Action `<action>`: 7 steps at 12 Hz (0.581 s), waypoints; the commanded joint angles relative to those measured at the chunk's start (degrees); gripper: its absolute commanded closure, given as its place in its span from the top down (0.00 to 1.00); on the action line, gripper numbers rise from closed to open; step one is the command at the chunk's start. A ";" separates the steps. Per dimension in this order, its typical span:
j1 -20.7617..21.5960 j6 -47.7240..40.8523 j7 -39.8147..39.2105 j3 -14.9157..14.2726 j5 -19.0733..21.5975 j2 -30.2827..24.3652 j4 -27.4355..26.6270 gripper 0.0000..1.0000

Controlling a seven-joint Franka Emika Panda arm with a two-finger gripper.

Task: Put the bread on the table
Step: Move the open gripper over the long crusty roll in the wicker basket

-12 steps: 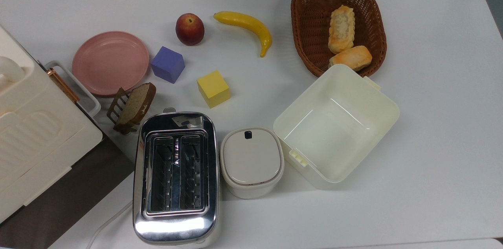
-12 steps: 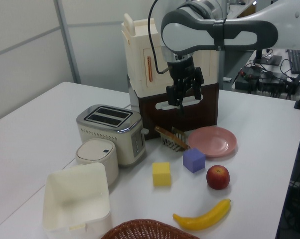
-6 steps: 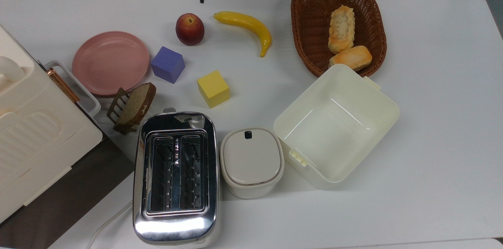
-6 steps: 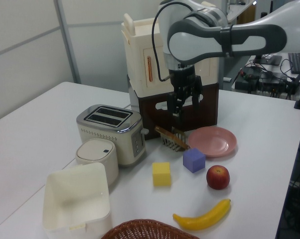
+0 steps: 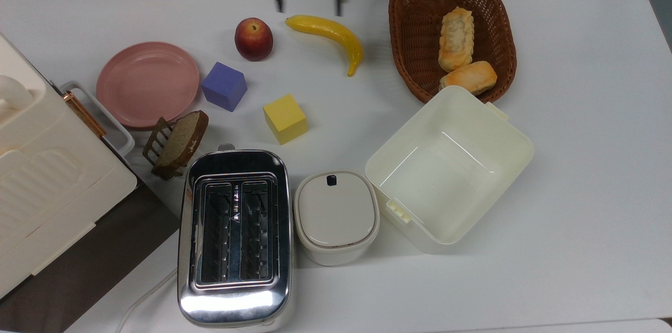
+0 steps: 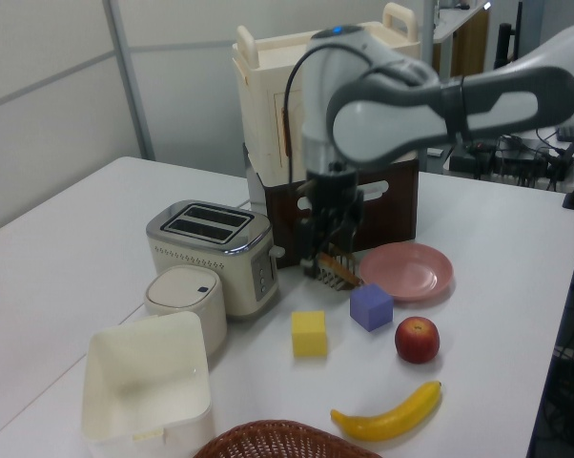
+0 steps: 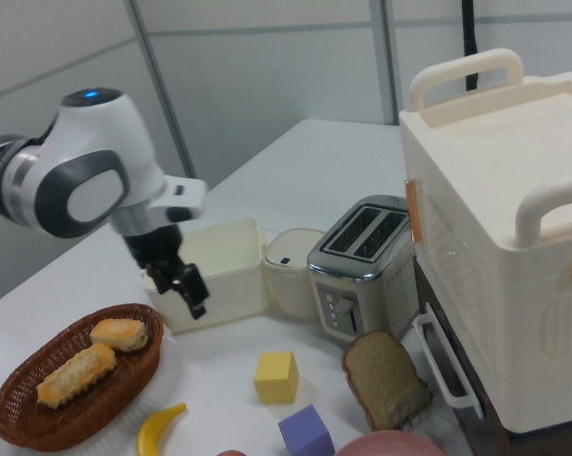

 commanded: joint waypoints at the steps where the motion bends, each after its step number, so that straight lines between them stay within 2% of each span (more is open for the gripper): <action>1: 1.02 3.17 7.08 6.28 0.63 -2.68 -3.99 1.00; 3: 4.17 3.26 11.39 7.97 0.63 -2.33 -4.60 1.00; 6: 8.65 3.35 19.65 8.24 0.63 -0.66 -4.86 1.00; 7: 10.14 3.69 20.28 8.24 0.63 -0.83 -6.08 1.00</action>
